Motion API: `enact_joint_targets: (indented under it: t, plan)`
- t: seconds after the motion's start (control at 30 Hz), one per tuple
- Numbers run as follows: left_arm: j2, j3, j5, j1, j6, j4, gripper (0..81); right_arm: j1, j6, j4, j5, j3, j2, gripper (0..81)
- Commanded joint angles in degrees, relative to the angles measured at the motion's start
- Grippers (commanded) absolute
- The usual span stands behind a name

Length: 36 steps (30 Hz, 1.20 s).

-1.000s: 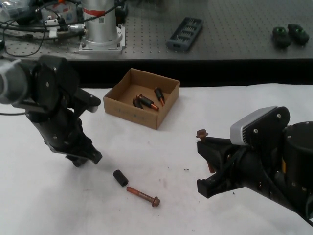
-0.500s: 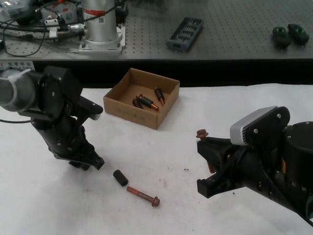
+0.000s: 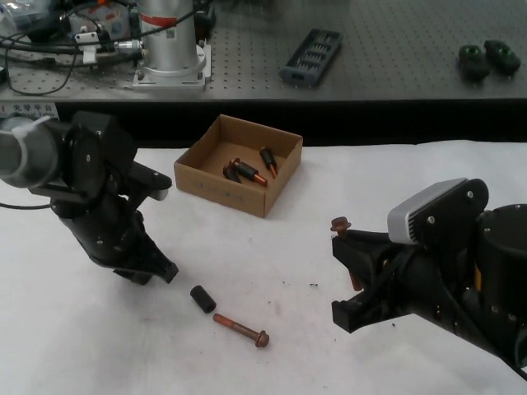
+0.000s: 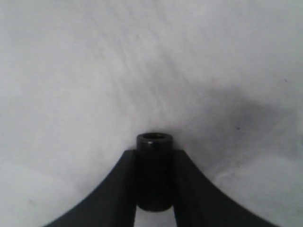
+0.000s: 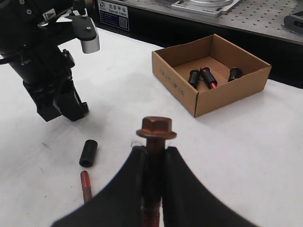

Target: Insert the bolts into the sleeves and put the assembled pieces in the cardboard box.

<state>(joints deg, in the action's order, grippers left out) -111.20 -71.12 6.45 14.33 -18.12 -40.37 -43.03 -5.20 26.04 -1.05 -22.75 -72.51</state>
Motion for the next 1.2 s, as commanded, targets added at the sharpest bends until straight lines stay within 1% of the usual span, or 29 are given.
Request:
enact_joint_targets:
  t: [0.0,0.07,0.1,0.23,0.3,0.47,0.63,0.73,0.87,0.97,1.03,1.1,1.17]
  plan:
    - [-0.58,-0.23,1.66,0.08,3.07,-0.01,0.6,-0.08,0.13,2.21,-0.95,-0.28,0.71,6.4]
    - [0.03,-0.23,2.18,0.08,6.80,-0.01,0.6,-0.08,0.13,2.21,-0.95,-0.28,0.71,6.4]
    - [0.47,-0.23,3.53,0.08,9.26,0.32,0.6,-0.08,0.13,2.21,-0.95,-0.28,0.71,6.4]
    - [2.60,0.66,12.23,0.08,15.03,3.30,0.6,-0.08,0.13,2.21,-0.95,-0.28,0.71,6.4]
    - [4.79,2.31,14.96,0.34,17.48,7.11,0.6,-0.08,0.13,2.21,-0.95,-0.28,0.71,6.4]
    - [11.92,8.74,16.76,0.47,19.94,17.80,0.6,-0.08,0.13,2.21,-0.95,-0.28,0.71,6.4]
    - [20.47,18.26,17.40,0.58,24.00,28.66,0.6,-0.08,2.67,2.20,-0.95,-0.28,0.71,6.4]
    - [25.52,26.10,19.67,1.05,25.44,39.06,0.6,-0.08,2.67,2.20,-0.95,-0.28,0.71,6.4]
    - [31.76,38.51,20.16,1.39,27.56,56.24,0.6,-0.08,2.67,2.20,-0.95,-0.28,0.71,6.4]
    - [34.50,46.41,24.96,1.39,29.81,69.69,0.6,-0.08,2.67,2.20,-0.95,-0.28,0.71,6.4]
    - [35.39,51.49,28.34,1.71,29.79,79.05,0.6,-0.08,3.96,2.20,-0.95,-0.28,0.71,6.4]
    - [35.40,55.41,28.96,2.11,28.90,87.02,0.6,-0.08,4.72,2.20,-0.95,-0.28,0.71,6.4]
    - [35.40,58.27,28.97,2.56,25.82,93.50,0.6,-0.08,6.62,2.53,-0.95,-0.28,0.71,6.4]
